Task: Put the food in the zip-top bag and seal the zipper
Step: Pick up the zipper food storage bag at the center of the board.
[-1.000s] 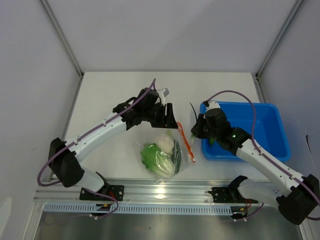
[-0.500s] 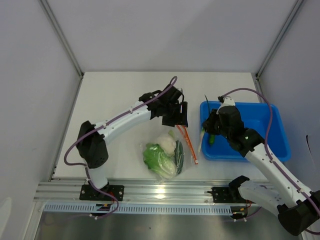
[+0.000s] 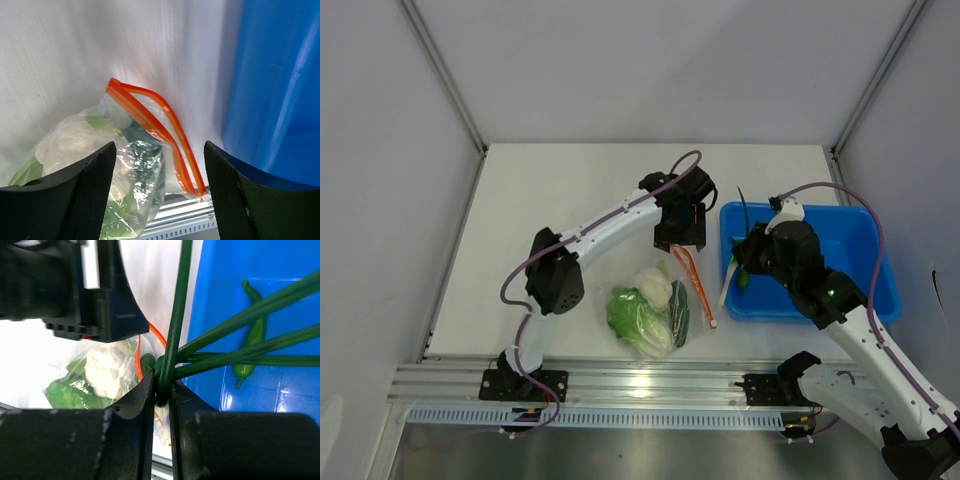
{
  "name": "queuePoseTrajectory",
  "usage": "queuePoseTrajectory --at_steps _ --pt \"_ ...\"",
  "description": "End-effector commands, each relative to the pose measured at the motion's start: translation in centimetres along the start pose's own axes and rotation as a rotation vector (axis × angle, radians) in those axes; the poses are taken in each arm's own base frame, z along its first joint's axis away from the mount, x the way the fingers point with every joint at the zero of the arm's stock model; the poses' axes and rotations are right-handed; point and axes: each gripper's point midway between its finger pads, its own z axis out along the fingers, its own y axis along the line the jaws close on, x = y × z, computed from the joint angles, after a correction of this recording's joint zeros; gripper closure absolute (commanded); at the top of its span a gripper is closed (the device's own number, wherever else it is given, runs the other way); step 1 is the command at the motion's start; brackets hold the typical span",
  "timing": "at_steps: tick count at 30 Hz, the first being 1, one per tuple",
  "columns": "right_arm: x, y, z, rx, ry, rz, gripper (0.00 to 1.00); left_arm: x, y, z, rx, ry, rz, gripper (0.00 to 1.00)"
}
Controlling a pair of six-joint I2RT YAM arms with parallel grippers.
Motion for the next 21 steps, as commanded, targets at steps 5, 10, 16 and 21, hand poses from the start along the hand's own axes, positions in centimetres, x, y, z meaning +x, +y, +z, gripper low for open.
queuePoseTrajectory --at_steps 5,10,16,21 --pt "-1.5 -0.7 -1.7 0.017 -0.074 -0.012 1.00 1.3 2.1 1.7 -0.158 0.033 0.012 0.27" --pt "-1.2 -1.0 -1.7 0.017 -0.074 -0.004 1.00 1.6 2.3 2.7 -0.195 0.034 0.055 0.31" --pt "-1.0 -1.4 -2.0 0.025 -0.078 0.000 1.00 1.7 1.9 2.5 -0.181 0.038 0.089 0.57" --pt "-1.0 -1.4 -1.9 0.026 -0.079 -0.003 1.00 1.6 1.4 2.1 -0.144 0.024 0.104 0.99"
